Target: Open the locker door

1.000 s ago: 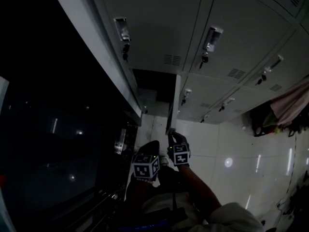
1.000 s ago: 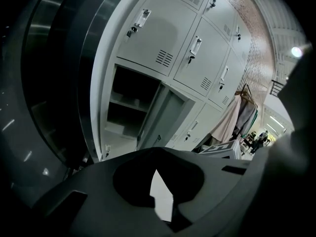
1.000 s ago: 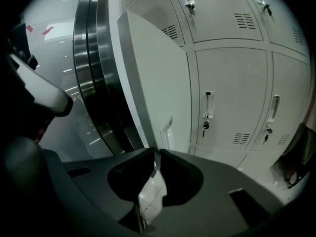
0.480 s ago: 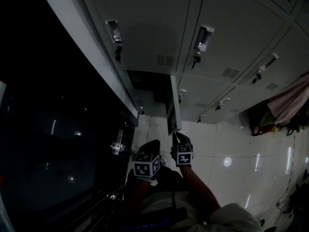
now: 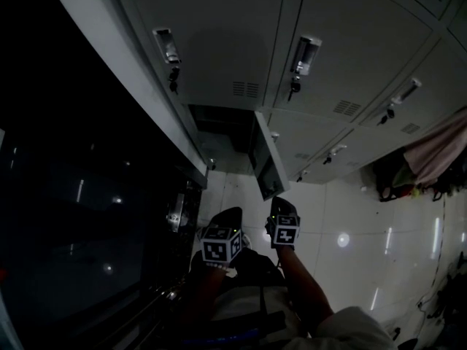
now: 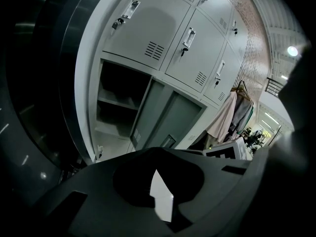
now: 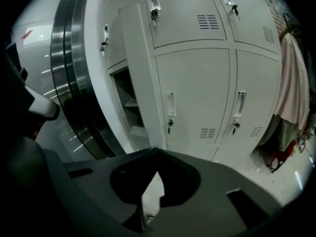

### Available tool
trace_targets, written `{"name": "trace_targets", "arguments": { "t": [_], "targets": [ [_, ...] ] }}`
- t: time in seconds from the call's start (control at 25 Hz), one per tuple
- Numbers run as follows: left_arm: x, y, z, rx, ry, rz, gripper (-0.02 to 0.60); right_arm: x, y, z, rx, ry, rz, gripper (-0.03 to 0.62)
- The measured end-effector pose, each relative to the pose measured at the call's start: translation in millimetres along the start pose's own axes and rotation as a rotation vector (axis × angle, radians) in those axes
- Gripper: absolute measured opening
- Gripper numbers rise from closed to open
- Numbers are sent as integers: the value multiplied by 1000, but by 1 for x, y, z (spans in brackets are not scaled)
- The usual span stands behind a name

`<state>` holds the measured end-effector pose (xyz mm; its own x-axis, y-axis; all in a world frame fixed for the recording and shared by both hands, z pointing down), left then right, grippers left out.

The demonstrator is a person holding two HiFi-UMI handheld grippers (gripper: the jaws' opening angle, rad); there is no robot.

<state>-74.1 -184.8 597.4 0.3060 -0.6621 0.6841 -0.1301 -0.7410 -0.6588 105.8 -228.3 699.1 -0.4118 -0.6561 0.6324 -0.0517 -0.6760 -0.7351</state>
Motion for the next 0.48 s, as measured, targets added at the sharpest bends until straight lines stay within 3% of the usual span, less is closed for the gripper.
{"name": "trace_targets", "arguments": {
  "t": [0.48],
  "targets": [
    [8,3,11,26,-21,-11,-6,-3,5,28,34,-34,5,5]
  ]
}}
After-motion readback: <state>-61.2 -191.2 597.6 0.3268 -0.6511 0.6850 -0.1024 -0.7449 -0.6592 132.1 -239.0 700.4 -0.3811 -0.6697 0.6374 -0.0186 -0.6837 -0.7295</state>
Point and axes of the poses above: the fingertips, and each gripper's own axes: x forward along the fingers, z to its right, y out of its top, the point moved 7 cm from there along -x, backward along the fingers, and after that the axes turned 8 degrees about y, right-handed, at the moved point
